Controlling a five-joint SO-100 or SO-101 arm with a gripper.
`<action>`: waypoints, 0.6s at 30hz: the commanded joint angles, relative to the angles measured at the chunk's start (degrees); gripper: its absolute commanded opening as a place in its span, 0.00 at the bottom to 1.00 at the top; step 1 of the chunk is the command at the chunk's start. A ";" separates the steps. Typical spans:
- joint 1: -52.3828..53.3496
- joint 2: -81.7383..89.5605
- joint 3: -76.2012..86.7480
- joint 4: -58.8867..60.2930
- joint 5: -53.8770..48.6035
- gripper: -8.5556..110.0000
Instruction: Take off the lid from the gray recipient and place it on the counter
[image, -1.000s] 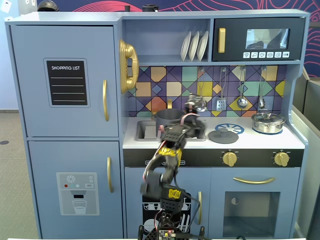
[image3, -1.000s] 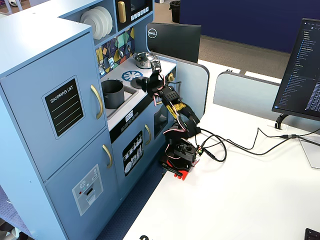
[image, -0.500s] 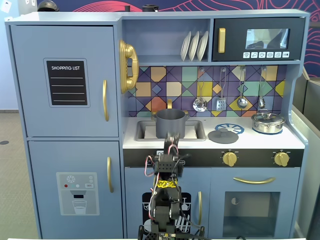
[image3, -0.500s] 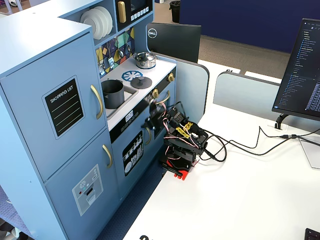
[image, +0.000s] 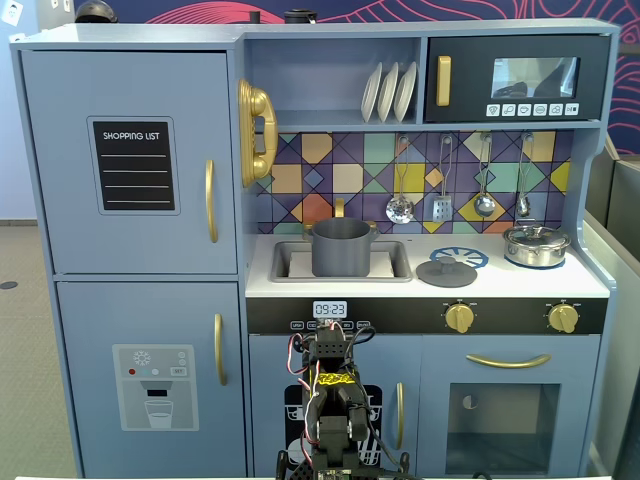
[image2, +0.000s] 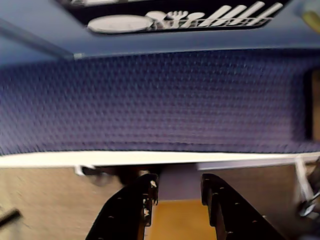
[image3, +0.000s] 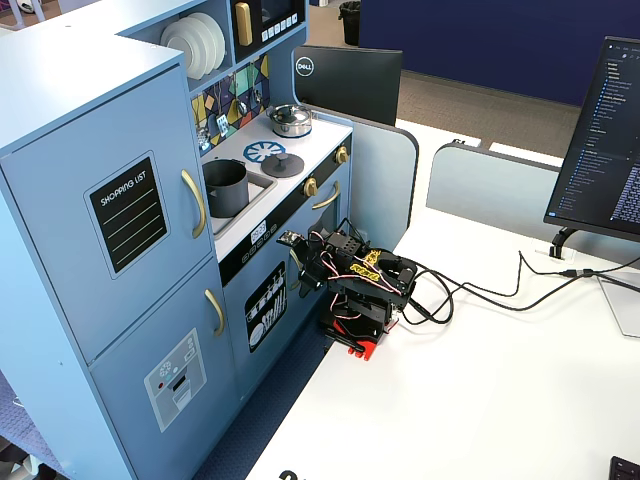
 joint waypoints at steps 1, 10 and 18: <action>0.62 0.00 -0.18 9.14 -0.44 0.10; 2.29 0.00 -0.18 10.20 6.59 0.13; 2.29 0.00 -0.18 10.20 6.59 0.14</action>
